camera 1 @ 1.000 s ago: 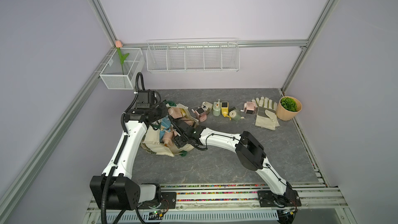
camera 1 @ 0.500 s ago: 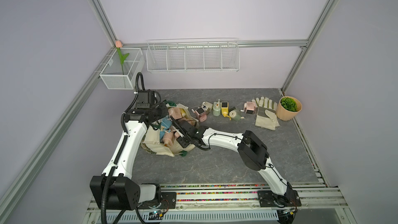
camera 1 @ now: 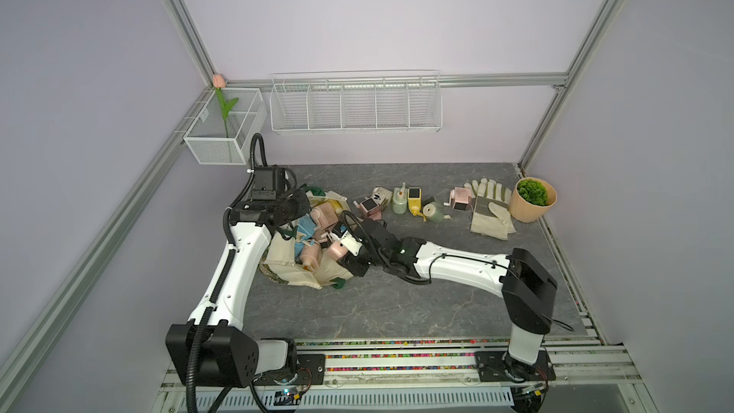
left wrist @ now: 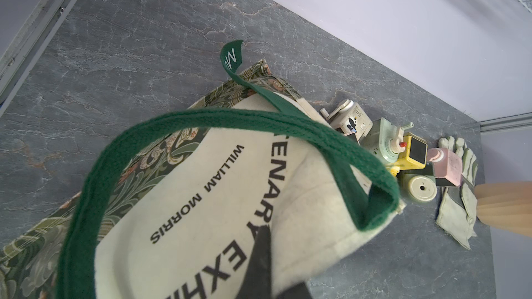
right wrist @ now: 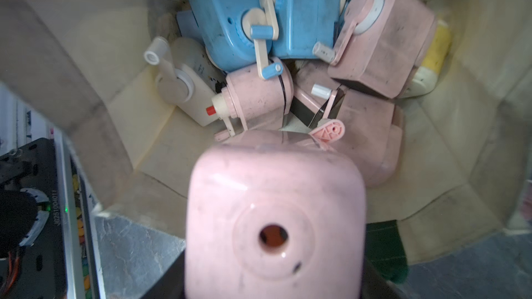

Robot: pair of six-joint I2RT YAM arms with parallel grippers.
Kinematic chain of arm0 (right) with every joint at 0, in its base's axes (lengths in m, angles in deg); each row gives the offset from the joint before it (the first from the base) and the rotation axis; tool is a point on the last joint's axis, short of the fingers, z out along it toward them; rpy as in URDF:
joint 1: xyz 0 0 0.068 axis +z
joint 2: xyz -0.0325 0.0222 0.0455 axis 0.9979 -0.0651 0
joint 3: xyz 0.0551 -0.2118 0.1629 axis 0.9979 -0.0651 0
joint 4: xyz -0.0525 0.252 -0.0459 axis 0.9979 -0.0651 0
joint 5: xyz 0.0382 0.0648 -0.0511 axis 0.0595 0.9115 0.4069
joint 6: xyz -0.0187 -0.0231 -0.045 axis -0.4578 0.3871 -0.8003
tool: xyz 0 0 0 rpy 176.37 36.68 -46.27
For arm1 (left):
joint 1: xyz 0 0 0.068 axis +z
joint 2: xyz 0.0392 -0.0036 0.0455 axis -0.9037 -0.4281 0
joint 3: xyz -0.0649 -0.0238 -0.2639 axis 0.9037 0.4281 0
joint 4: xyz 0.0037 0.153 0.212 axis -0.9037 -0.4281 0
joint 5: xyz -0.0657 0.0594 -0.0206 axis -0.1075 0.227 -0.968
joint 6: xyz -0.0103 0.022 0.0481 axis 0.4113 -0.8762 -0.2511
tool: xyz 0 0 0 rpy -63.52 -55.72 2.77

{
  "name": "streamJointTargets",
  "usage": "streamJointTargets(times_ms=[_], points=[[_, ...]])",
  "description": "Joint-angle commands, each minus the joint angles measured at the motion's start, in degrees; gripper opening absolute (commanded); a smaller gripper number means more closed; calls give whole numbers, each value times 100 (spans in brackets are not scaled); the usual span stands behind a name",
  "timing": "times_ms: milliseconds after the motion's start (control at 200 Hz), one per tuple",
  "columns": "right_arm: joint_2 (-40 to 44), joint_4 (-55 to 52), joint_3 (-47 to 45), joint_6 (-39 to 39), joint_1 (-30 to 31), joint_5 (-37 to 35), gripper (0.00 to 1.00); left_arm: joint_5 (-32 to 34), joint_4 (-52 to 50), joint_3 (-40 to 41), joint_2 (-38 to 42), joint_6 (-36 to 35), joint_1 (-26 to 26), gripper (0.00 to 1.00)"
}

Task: Take out the pencil sharpeners from the tote bags
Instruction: Pick up the pencil sharpener from the canvas bag, then place the pencil sharpener at the center of the board.

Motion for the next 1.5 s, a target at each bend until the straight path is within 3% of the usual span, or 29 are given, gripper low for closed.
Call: streamJointTargets(times_ms=[0, 235, 450, 845, 1180, 1495], points=[[524, 489, -389, -430, -51, -60, 39, -4, -119, 51, 59, 44, 43, 0], [1365, 961, -1219, -405, -508, -74, 39, -5, -119, 60, 82, 39, 42, 0], [1629, 1390, -1703, -118, -1203, -3, 38, -3, -105, 60, 82, 44, 45, 0], [264, 1547, -1247, 338, -2076, -6, 38, 6, -110, 65, 91, 38, 41, 0], [-867, 1734, -641, 537, -2280, 39, 38, 0, -110, 60, 83, 36, 38, 0], [-1359, 1876, -340, 617, -2367, -1, 42, -1, -111, 71, 82, 38, 44, 0]])
